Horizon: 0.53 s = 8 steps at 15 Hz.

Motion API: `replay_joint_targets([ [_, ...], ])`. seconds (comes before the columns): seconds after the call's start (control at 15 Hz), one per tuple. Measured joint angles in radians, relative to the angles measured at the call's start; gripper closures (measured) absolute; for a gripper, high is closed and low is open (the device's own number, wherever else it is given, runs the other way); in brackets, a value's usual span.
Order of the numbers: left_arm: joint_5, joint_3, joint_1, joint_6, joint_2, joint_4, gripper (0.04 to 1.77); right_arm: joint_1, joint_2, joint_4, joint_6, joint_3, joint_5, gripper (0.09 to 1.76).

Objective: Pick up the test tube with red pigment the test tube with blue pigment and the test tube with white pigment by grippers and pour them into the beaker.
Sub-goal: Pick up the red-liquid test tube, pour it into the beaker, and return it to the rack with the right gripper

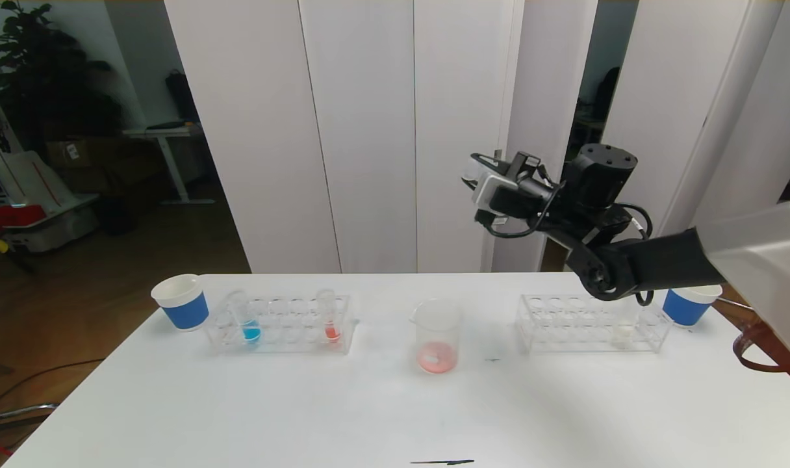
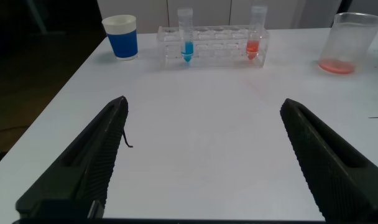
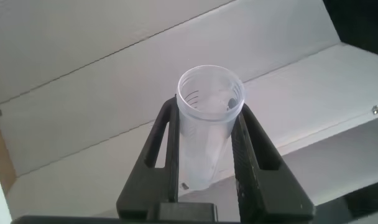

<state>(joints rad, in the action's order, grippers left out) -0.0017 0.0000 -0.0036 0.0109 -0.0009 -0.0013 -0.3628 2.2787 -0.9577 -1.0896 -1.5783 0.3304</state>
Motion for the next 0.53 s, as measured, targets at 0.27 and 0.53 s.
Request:
replay_joint_targets([
  [0.27, 0.000, 0.000, 0.000, 0.000, 0.000, 0.000, 0.06, -0.022, -0.026, -0.014, 0.414, 0.009, -0.304, 1.27],
  [0.53, 0.000, 0.000, 0.000, 0.000, 0.000, 0.000, 0.06, -0.041, -0.052, -0.016, 0.741, 0.061, -0.393, 1.27],
])
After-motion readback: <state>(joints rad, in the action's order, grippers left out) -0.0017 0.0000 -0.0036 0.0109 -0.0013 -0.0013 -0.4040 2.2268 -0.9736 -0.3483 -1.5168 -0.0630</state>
